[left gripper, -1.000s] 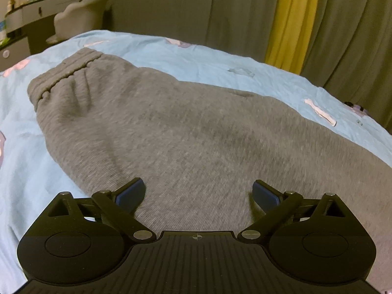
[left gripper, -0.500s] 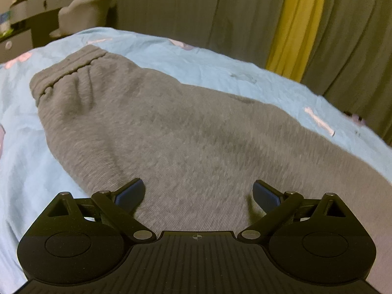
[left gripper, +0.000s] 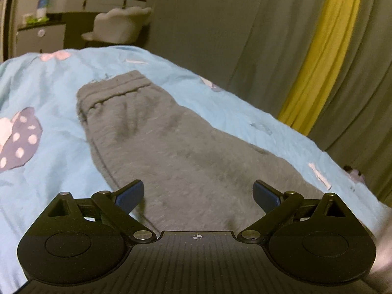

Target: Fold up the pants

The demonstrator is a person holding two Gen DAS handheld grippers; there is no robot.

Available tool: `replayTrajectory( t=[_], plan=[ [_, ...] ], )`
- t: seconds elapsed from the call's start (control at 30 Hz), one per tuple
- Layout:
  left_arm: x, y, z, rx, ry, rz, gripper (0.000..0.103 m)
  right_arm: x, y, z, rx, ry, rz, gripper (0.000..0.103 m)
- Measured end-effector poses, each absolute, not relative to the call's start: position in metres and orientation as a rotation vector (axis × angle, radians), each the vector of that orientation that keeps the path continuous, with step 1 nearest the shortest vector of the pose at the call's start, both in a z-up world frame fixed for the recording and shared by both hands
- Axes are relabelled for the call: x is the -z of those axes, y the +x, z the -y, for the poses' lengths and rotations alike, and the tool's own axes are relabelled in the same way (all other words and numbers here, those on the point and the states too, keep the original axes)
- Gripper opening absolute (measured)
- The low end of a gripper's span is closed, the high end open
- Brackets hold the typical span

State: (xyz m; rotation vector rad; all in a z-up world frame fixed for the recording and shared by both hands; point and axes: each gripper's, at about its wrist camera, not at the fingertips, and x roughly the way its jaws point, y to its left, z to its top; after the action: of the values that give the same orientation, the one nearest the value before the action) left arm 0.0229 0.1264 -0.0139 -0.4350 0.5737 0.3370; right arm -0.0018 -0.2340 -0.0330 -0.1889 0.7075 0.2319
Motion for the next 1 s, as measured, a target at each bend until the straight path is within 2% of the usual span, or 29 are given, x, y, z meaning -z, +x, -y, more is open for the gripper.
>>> replayTrajectory(
  t=[0.1,0.27,0.5,0.53,0.63,0.7,0.77,0.8,0.83,0.87,0.9,0.93,0.97,1.0],
  plan=[
    [0.016,0.023,-0.13,-0.317,-0.453,-0.591,0.1,0.039,-0.011,0.214,-0.232,-0.345,-0.672,0.012],
    [0.02,0.026,-0.128,-0.296,-0.46,-0.607,0.1,0.024,-0.017,0.238,-0.191,-0.139,-0.648,0.012],
    [0.023,0.03,-0.121,-0.267,-0.421,-0.63,0.1,0.03,-0.028,0.227,-0.263,-0.26,-0.688,0.015],
    [0.024,0.031,-0.12,-0.265,-0.421,-0.635,0.1,0.03,-0.028,0.229,-0.269,-0.247,-0.705,0.019],
    [0.025,0.033,-0.118,-0.268,-0.404,-0.646,0.1,0.018,-0.029,0.244,-0.345,-0.094,-0.705,0.038],
    [0.025,0.033,-0.116,-0.262,-0.395,-0.646,0.1,0.005,-0.034,0.266,-0.383,0.091,-0.653,0.042],
    [0.025,0.034,-0.115,-0.247,-0.388,-0.648,0.1,0.001,-0.029,0.291,-0.336,0.279,-0.613,0.063],
    [0.025,0.035,-0.113,-0.236,-0.38,-0.65,0.1,0.002,-0.025,0.306,-0.291,0.371,-0.613,0.065],
    [0.025,0.036,-0.11,-0.224,-0.368,-0.655,0.1,0.009,-0.02,0.321,-0.253,0.461,-0.644,0.065],
    [0.025,0.037,-0.106,-0.213,-0.354,-0.662,0.1,0.017,-0.016,0.331,-0.221,0.524,-0.701,0.059],
    [0.025,0.038,-0.103,-0.195,-0.338,-0.67,0.1,0.026,-0.01,0.335,-0.196,0.546,-0.763,0.049],
    [0.025,0.039,-0.098,-0.169,-0.317,-0.678,0.1,0.033,-0.006,0.335,-0.169,0.542,-0.823,0.029],
    [0.024,0.039,-0.093,-0.149,-0.298,-0.682,0.1,0.037,-0.005,0.333,-0.147,0.519,-0.853,0.019],
    [0.022,0.039,-0.087,-0.123,-0.275,-0.684,0.1,0.036,-0.006,0.332,-0.153,0.508,-0.852,0.019]
  ],
)
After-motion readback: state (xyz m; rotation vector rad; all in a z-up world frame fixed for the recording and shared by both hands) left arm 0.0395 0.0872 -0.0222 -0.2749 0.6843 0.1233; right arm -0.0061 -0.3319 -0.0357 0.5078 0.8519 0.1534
